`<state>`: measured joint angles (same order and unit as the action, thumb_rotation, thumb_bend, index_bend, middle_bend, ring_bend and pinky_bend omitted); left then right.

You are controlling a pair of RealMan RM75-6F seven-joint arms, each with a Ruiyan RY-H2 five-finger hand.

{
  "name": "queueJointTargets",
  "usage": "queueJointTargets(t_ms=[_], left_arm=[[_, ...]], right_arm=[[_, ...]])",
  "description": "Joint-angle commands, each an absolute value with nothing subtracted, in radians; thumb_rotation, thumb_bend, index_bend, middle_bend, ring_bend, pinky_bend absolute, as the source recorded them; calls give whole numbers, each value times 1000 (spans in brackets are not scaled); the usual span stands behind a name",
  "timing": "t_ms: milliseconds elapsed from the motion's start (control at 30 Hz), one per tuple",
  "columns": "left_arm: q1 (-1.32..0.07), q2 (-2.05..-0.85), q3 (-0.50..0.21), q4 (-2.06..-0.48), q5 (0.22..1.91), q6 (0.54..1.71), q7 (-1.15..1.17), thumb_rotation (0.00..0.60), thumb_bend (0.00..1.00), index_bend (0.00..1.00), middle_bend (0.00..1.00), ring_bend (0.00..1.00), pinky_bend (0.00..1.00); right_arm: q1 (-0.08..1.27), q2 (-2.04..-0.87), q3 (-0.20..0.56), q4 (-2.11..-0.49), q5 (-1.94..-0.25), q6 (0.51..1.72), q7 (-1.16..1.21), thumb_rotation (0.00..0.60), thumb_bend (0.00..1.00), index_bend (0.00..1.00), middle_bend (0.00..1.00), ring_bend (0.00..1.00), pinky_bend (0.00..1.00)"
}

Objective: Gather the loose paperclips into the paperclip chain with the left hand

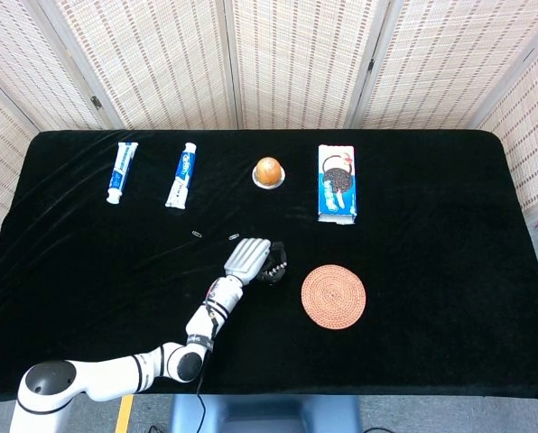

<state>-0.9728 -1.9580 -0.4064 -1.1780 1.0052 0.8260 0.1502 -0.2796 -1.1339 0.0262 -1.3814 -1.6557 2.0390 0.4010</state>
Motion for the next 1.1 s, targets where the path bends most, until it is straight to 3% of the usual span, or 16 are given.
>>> queueJointTargets(t_ms=[33, 667, 1100], left_arm=[[-981, -1953, -405, -1169, 1016, 811, 126, 600, 560, 821, 1000, 1000, 1000], [-1039, -2008, -385, -974, 1075, 767, 15, 600, 557, 821, 1000, 1000, 1000], [-1009, -1962, -362, -1010, 1101, 816, 27, 600, 557, 822, 1000, 1000, 1000]], right_arm=[[-280, -1134, 27, -1382, -1656, 2037, 399, 600, 280, 0, 0, 0, 0], [-278, -1126, 46, -1400, -1631, 1997, 393, 600, 280, 0, 0, 0, 0], [-280, -1129, 51, -1401, -1638, 1996, 380, 600, 280, 0, 0, 0, 0]])
